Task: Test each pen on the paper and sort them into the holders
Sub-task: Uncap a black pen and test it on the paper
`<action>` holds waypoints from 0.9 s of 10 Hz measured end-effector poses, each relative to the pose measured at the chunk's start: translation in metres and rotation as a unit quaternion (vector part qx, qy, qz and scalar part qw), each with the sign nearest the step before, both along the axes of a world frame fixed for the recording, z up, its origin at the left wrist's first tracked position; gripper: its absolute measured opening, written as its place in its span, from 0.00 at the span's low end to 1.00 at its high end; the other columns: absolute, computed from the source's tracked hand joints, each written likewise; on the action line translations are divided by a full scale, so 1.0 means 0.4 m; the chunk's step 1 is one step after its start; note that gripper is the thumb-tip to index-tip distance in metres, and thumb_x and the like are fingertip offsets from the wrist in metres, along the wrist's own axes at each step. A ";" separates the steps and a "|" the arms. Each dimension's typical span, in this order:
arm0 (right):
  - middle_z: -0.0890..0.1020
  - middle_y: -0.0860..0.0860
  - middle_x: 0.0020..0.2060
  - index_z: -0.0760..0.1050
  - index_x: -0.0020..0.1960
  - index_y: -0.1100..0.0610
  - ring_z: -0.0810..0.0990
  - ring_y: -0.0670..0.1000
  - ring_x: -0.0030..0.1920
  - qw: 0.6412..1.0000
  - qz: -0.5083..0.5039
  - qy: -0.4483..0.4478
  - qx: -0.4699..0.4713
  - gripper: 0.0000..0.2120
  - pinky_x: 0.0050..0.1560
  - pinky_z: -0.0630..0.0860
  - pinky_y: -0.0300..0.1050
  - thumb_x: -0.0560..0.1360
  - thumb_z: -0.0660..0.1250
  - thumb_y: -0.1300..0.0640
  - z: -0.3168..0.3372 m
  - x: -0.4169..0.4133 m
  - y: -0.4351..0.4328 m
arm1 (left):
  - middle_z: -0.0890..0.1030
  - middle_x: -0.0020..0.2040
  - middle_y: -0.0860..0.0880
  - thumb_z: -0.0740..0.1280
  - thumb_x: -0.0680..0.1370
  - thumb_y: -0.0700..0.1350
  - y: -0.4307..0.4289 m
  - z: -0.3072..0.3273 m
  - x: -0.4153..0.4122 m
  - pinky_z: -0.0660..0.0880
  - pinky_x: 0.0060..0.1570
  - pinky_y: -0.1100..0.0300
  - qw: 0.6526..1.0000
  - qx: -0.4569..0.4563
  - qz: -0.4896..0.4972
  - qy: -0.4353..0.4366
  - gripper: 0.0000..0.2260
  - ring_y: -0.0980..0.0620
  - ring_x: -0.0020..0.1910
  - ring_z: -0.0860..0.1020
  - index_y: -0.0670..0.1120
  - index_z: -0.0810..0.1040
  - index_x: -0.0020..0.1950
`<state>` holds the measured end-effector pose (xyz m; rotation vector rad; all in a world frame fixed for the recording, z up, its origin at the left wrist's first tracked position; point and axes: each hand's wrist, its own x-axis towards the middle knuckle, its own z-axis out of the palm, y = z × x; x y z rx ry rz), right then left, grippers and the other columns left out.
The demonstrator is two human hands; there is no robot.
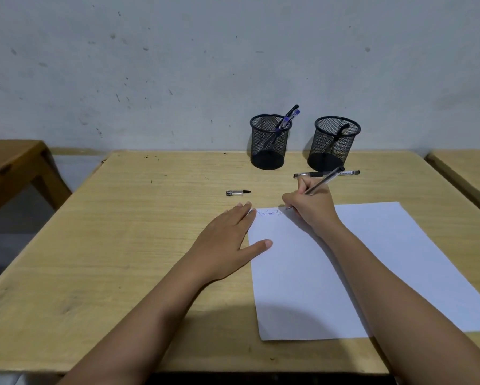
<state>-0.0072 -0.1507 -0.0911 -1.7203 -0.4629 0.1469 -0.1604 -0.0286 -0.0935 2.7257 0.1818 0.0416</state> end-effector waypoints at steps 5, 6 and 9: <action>0.57 0.51 0.24 0.56 0.26 0.57 0.57 0.49 0.26 1.000 0.007 -0.013 -0.019 0.19 0.28 0.57 0.38 0.60 0.64 0.73 0.001 0.008 -0.001 | 0.49 0.78 0.56 0.55 0.77 0.63 0.001 0.000 0.001 0.46 0.70 0.64 1.000 -0.004 0.002 -0.004 0.32 0.60 0.76 0.46 0.51 0.51 0.77; 0.57 0.51 0.25 0.56 0.26 0.57 0.56 0.50 0.26 1.000 0.008 -0.010 -0.007 0.19 0.30 0.56 0.40 0.59 0.64 0.72 0.000 0.007 -0.003 | 0.49 0.78 0.56 0.55 0.77 0.63 0.002 -0.001 0.001 0.45 0.70 0.64 1.000 -0.007 0.002 -0.005 0.32 0.60 0.76 0.45 0.50 0.51 0.77; 0.58 0.54 0.27 0.59 0.28 0.60 0.58 0.52 0.30 1.000 -0.002 -0.015 -0.011 0.15 0.33 0.58 0.43 0.60 0.64 0.73 0.000 0.002 -0.008 | 0.49 0.78 0.56 0.55 0.77 0.64 0.005 -0.005 0.002 0.46 0.71 0.63 1.000 -0.009 0.001 -0.010 0.33 0.60 0.75 0.45 0.51 0.51 0.77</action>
